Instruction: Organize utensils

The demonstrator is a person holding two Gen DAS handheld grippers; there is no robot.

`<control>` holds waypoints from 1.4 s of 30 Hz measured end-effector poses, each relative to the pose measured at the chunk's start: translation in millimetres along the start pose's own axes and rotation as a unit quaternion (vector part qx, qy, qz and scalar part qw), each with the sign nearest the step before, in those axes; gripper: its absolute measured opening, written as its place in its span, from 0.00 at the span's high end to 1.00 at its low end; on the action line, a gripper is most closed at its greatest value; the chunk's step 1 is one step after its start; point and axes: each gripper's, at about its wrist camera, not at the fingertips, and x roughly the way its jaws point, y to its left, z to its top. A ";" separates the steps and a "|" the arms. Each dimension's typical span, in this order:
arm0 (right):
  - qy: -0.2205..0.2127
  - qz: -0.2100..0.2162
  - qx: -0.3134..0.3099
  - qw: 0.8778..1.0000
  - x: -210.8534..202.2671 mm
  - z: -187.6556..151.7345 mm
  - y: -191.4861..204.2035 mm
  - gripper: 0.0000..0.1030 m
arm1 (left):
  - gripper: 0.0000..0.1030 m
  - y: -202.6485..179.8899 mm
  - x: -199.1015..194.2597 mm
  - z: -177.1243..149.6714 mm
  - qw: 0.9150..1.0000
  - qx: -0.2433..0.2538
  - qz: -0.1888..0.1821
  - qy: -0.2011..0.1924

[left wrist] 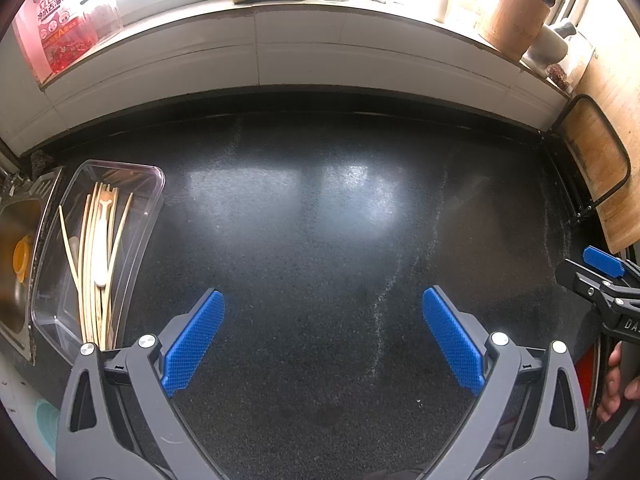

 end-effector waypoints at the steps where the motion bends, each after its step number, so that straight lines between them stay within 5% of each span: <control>1: 0.000 0.000 0.000 1.000 -0.1 0.4 0.2 0.07 | 0.06 -0.1 -0.1 -0.1 1.000 0.000 0.000 0.000; 42: -0.008 -0.001 -0.004 1.000 -9.8 -5.3 5.8 0.07 | 0.06 0.5 -9.6 -7.2 1.000 0.000 0.001 -0.006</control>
